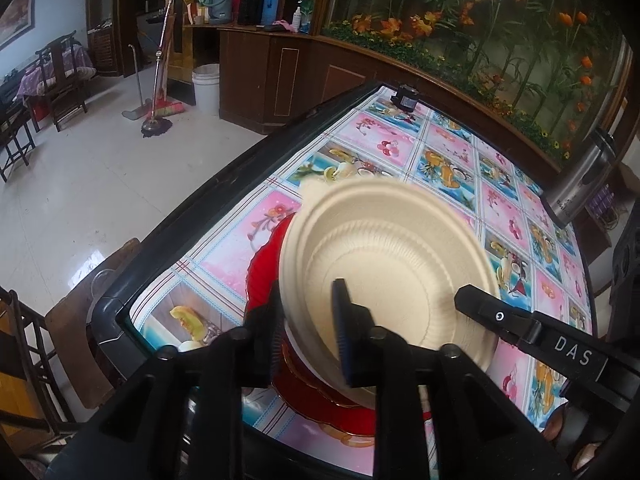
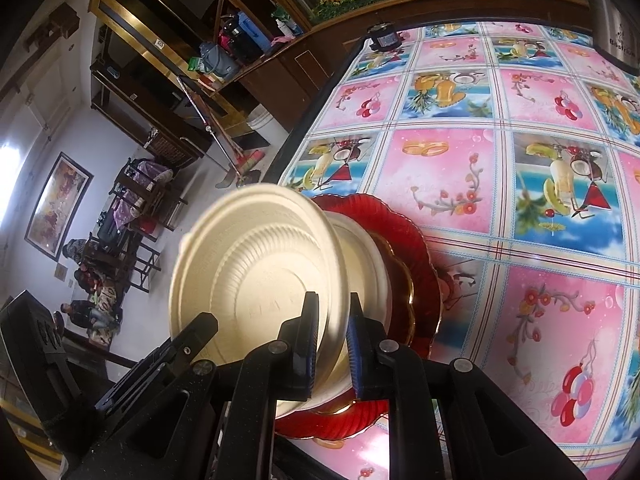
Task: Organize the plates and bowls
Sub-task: 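Lower the beige bowl onto the white bowl and open the left tool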
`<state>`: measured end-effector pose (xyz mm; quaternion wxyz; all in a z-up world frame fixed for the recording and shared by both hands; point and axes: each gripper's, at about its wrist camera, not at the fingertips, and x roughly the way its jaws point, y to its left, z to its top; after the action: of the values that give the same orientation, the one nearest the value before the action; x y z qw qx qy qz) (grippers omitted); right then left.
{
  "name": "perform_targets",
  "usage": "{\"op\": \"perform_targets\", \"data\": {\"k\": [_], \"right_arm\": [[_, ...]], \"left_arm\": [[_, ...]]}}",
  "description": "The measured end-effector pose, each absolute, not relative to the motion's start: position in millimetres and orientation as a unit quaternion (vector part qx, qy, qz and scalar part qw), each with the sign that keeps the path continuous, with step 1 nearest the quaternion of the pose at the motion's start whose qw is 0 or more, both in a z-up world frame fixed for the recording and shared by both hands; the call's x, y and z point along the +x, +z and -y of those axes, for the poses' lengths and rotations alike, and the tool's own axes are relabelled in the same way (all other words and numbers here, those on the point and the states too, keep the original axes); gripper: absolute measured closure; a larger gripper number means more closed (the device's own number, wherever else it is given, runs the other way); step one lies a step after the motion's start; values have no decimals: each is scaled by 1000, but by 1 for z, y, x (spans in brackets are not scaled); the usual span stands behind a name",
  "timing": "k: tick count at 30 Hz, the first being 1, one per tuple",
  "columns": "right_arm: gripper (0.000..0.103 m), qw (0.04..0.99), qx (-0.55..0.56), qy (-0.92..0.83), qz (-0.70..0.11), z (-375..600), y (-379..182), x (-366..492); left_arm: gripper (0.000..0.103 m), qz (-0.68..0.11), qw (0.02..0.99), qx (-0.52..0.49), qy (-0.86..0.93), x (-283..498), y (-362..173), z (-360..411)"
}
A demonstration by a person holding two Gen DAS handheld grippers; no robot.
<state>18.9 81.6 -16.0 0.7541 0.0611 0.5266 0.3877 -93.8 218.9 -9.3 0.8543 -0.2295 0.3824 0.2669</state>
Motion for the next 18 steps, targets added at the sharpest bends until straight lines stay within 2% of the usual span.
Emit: {"op": "perform_targets", "data": {"k": [2, 4, 6, 8, 10, 18], "right_arm": [[78, 754, 61, 390, -526, -81, -15, 18], [54, 754, 67, 391, -524, -81, -13, 18], [45, 752, 77, 394, -524, -79, -11, 17], [40, 757, 76, 396, -514, -79, -6, 14], [26, 757, 80, 400, -510, -77, -3, 13], [19, 759, 108, 406, -498, -61, 8, 13]], "left_arm": [[48, -373, 857, -232, 269, -97, -7, -220], [40, -366, 857, -236, 276, -102, -4, -221], [40, -357, 859, -235, 282, -105, -1, -221], [40, -350, 858, -243, 286, -109, 2, -224], [40, -340, 858, -252, 292, -113, 6, -226], [32, -294, 868, -260, 303, -124, 21, -222]]}}
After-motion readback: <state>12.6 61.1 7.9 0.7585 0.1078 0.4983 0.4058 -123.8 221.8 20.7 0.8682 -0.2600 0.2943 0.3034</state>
